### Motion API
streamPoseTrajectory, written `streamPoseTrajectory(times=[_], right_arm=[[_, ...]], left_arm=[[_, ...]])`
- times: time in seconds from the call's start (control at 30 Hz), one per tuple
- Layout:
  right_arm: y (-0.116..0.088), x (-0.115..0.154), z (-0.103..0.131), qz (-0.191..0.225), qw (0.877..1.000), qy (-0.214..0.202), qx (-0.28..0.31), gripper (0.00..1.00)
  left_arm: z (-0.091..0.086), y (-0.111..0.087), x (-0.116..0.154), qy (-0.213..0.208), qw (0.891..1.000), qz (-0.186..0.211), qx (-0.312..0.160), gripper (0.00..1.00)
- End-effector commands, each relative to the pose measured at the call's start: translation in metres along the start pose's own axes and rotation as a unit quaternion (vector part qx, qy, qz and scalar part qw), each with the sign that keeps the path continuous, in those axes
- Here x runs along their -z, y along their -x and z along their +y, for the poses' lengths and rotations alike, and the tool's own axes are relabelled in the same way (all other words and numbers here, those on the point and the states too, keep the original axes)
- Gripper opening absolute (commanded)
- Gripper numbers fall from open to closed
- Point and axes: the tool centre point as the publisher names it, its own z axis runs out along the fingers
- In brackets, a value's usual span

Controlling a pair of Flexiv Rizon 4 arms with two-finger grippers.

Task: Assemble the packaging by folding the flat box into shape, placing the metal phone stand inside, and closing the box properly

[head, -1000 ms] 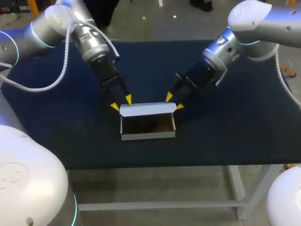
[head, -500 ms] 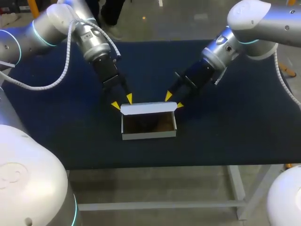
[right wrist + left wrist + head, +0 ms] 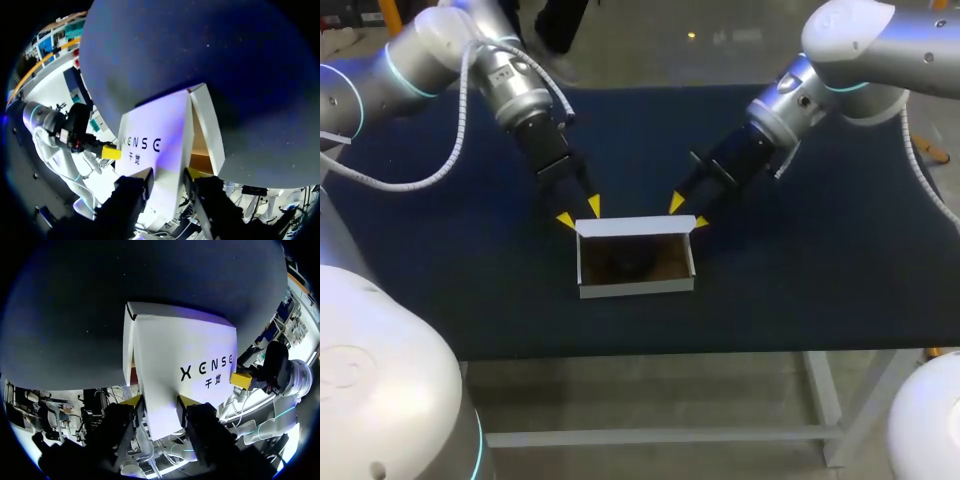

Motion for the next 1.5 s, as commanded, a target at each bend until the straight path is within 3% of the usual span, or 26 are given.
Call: streamPoseTrajectory(times=[0.03,0.3,1.03,1.5], right_arm=[[-0.006,-0.003,0.003,-0.003,1.0,-0.006,0.0,0.44],[-0.006,-0.005,0.004,-0.004,1.0,-0.008,0.0,0.44],[-0.008,-0.004,0.006,-0.004,1.0,-0.011,0.0,0.44],[-0.008,-0.003,0.009,-0.004,1.0,-0.016,0.001,0.44]], left_arm=[[-0.009,-0.001,0.0,0.018,1.0,0.011,-0.001,0.45],[-0.013,0.0,0.001,0.023,0.999,0.046,-0.002,0.47],[-0.002,-0.005,0.003,-0.026,0.991,0.132,-0.015,0.45],[0.003,-0.006,0.002,-0.053,0.986,0.157,-0.011,0.44]])
